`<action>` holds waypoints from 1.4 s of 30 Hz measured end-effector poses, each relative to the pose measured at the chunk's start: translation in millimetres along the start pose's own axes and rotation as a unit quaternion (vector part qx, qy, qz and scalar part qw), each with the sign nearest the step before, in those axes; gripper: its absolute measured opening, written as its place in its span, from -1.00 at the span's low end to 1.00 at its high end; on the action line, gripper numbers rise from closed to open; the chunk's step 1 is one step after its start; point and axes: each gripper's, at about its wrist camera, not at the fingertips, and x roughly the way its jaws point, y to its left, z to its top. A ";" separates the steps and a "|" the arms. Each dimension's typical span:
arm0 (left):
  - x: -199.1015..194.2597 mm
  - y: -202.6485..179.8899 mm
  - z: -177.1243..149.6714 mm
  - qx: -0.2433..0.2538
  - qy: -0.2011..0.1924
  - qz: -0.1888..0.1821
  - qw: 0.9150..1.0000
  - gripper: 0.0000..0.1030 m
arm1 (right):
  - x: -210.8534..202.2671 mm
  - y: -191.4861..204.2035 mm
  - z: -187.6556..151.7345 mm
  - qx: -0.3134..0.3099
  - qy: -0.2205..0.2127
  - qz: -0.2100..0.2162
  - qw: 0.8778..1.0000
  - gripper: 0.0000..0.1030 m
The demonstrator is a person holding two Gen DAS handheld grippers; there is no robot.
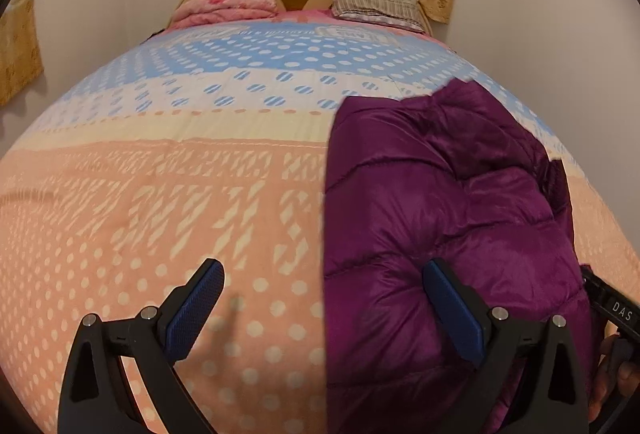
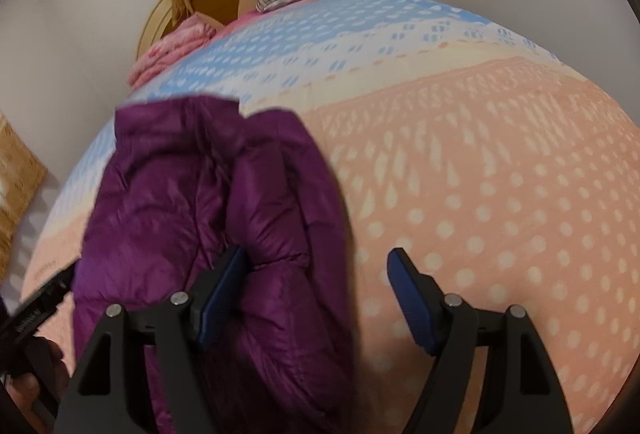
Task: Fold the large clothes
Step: 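Hold the folded purple jacket with both tools and lift it off the bed, then carry the held jacket bundle with both tools toward the bed center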
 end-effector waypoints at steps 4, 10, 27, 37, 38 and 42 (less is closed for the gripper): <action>1.8 -12.8 -2.2 0.024 -0.008 -0.001 1.000 0.94 | 1.8 4.1 -4.2 -0.016 -0.010 0.004 1.000 0.43; 10.0 -10.5 -2.5 0.004 0.004 -0.068 0.998 0.81 | 6.2 5.6 -6.9 -0.017 0.002 0.056 0.998 0.12; -91.2 -29.2 8.4 0.136 -0.112 -0.023 0.984 -0.63 | -34.4 51.0 -12.4 -0.020 -0.046 0.136 0.990 -0.54; -129.1 52.2 18.0 0.089 -0.134 0.016 0.987 -0.65 | -43.7 81.6 -13.3 -0.057 -0.049 0.188 0.979 -0.55; -132.0 57.9 17.4 0.087 -0.136 0.021 0.987 -0.65 | -43.9 80.1 -14.5 -0.061 -0.047 0.192 0.978 -0.55; -139.6 85.4 15.2 0.070 -0.136 0.039 0.987 -0.65 | -38.4 90.9 -14.1 -0.077 -0.039 0.208 0.974 -0.55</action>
